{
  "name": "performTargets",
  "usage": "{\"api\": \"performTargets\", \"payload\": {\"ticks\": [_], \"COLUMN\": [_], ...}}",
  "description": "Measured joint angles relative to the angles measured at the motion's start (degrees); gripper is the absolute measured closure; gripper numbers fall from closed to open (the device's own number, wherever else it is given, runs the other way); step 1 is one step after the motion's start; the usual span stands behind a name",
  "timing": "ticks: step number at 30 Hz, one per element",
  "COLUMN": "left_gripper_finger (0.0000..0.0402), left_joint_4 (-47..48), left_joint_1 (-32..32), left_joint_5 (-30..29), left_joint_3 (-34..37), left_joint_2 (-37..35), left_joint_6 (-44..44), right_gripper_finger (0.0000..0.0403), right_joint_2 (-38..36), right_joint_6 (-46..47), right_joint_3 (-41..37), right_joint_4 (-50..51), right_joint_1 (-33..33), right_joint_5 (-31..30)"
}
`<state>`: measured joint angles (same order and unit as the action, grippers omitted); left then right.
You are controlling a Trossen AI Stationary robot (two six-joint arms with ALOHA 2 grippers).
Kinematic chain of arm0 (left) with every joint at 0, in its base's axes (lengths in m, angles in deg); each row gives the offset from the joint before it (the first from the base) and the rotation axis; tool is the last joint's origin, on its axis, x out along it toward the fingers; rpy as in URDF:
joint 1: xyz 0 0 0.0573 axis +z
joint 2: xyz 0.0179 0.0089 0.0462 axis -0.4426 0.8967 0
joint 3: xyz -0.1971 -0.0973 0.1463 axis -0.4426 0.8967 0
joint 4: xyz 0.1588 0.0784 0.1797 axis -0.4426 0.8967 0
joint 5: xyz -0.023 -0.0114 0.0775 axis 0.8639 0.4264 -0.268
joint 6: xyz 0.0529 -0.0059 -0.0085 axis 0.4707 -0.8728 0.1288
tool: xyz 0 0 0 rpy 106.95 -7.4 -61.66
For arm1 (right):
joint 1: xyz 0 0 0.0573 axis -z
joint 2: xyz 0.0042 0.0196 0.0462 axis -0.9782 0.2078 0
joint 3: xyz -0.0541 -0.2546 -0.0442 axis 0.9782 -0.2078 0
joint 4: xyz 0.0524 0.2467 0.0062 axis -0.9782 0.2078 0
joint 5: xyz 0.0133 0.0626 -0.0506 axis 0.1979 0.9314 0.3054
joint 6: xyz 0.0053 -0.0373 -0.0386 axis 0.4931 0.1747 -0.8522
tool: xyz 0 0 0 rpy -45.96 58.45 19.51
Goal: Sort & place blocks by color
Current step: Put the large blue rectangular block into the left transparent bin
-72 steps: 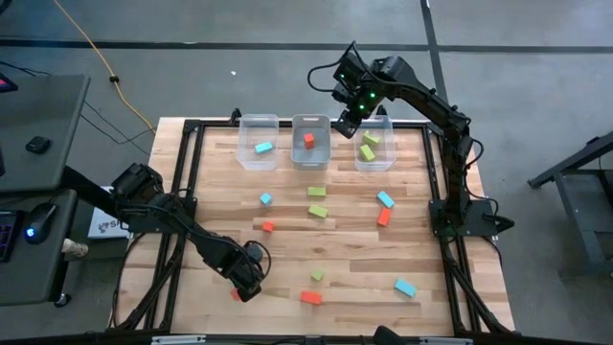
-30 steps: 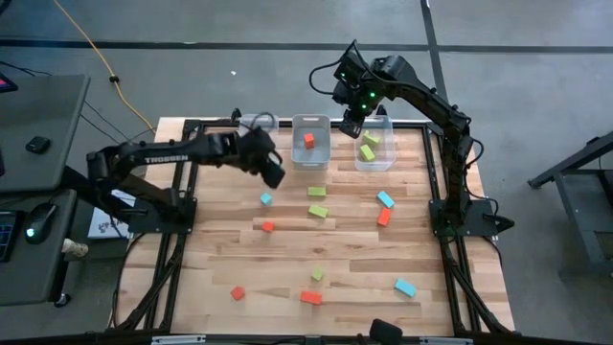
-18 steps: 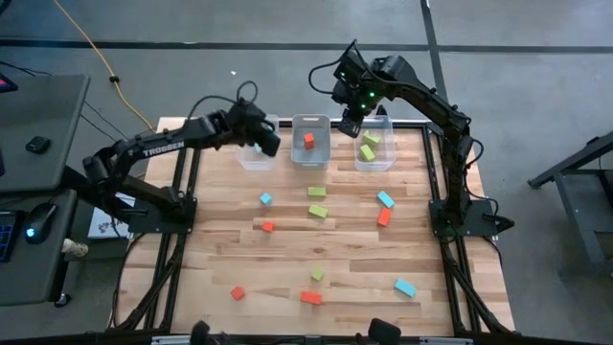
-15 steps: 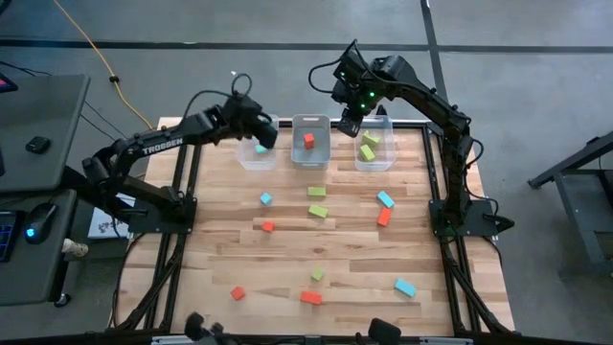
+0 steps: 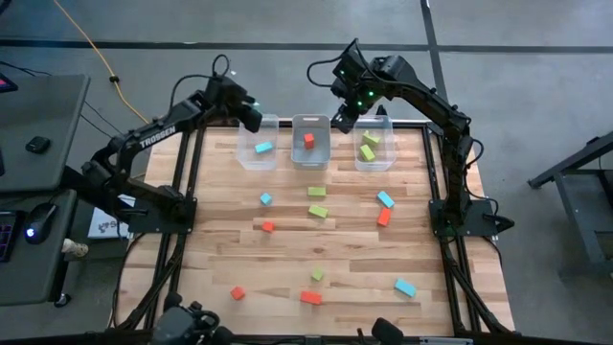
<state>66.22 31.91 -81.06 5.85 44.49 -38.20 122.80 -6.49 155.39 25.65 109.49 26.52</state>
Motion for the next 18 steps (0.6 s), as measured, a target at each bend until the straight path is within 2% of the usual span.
{"api": "performTargets", "payload": {"ticks": [8,13,18], "left_gripper_finger": [0.0325,0.0325,0.0325], "left_joint_4": [7.22,10.36,11.97], "left_joint_1": [1.00,1.07,0.23], "left_joint_5": [-0.07,0.48,5.31], "left_joint_3": [-9.18,-10.48,-10.50], "left_joint_2": [5.19,9.31,13.96], "left_joint_6": [4.86,3.82,2.66], "right_gripper_finger": [0.0311,0.0311,0.0311], "right_joint_2": [0.00,0.00,0.02], "right_joint_6": [4.37,6.67,7.96], "right_joint_3": [0.01,0.00,0.00], "right_joint_4": [-0.08,-0.06,-0.05], "right_joint_1": [0.00,-0.02,-0.02], "right_joint_5": [-0.02,-0.02,-0.02]}}
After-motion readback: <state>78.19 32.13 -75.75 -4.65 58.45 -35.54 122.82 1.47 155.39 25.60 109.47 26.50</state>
